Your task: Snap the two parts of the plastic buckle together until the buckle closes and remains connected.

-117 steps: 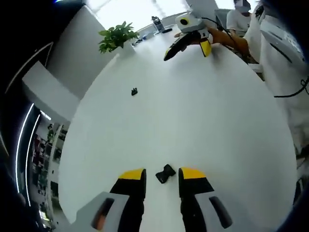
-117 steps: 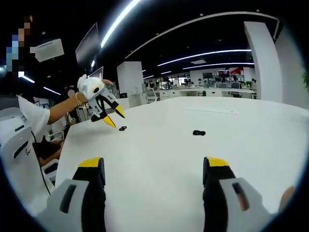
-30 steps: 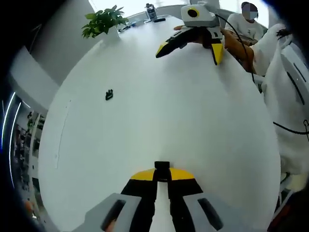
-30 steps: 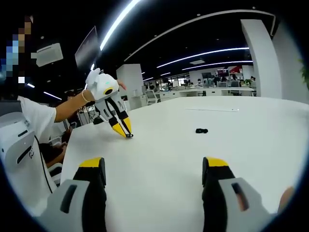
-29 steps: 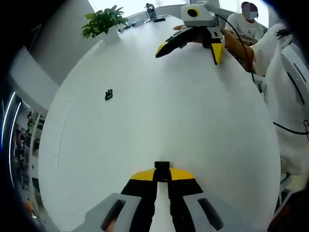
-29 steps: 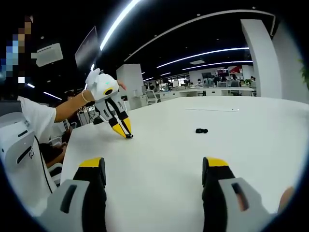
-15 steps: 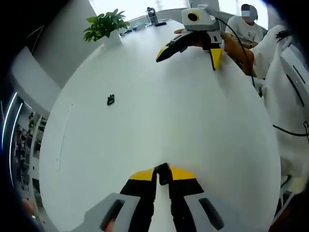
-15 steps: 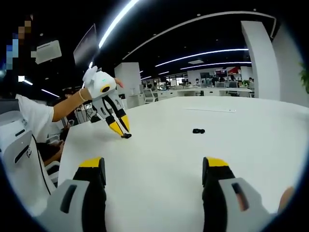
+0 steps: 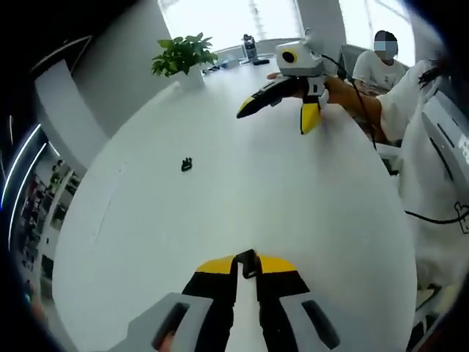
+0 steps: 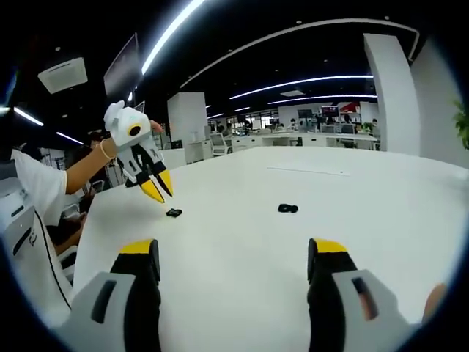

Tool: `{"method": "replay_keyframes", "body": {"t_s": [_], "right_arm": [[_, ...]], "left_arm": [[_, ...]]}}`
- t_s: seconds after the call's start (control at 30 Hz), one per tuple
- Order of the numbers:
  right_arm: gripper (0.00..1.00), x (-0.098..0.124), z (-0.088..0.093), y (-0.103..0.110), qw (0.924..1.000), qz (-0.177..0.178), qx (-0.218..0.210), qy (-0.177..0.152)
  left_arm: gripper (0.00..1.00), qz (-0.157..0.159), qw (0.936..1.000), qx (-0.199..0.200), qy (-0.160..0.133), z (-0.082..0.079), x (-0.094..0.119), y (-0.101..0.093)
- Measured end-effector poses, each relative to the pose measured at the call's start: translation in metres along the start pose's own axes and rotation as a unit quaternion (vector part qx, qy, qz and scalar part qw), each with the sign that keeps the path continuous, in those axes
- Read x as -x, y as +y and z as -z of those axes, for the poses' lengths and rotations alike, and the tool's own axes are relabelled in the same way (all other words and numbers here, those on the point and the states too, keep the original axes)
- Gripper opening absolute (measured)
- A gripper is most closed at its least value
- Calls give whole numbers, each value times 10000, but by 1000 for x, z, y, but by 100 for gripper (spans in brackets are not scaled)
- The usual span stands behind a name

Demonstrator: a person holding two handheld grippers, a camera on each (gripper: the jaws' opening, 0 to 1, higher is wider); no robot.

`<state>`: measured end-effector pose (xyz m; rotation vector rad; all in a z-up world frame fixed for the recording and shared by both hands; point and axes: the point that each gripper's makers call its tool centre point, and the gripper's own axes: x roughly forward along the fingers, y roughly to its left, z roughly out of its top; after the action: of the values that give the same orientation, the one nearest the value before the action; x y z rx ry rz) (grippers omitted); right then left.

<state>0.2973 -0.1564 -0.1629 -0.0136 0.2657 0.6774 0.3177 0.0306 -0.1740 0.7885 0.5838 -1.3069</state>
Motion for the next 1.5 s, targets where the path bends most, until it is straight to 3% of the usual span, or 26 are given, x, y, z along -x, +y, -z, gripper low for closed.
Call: {"method": "replay_keyframes", "body": {"t_s": [0.1,0.2,0.37,0.5,0.63,0.77,0.93,1.23,1.37,1.5], "right_arm": [[83,-5,-2,-3,10000,9,-6,20],[83,-10,-3,-9,9999,88,1,80],[83,-21,-4,-22,9996,174,28,233],[82,-30,-8,-30,9994,183,25,289],[82,-41,-8,-35,9990,216,153,353],[81,-57,-9,-43,9982,107,359,472],[81,-69,-12,-53,9918,-135,1045,718],[82,-79,-16,-73,9891,-514,1067,879],[75,-82,-16,-79,9867,-676,1113,969],[78,-83,-13,-80,9789,-949,1252,1305]], "left_arm": [[8,80,9992,288,-279,-1,2,-3],[8,-32,9976,477,-502,1,3,-2],[8,-168,9906,896,-1024,0,2,-4],[8,-483,9888,870,-1111,4,0,-2],[8,-870,9834,842,-1349,-1,5,0],[8,-1043,9799,877,-1454,-3,8,1],[8,-1101,9734,1057,-1707,-4,11,1],[8,-1288,9669,1240,-1822,7,12,8],[8,-1274,9659,1255,-1870,6,12,9],[8,-1233,9621,1333,-2033,1,11,8]]}}
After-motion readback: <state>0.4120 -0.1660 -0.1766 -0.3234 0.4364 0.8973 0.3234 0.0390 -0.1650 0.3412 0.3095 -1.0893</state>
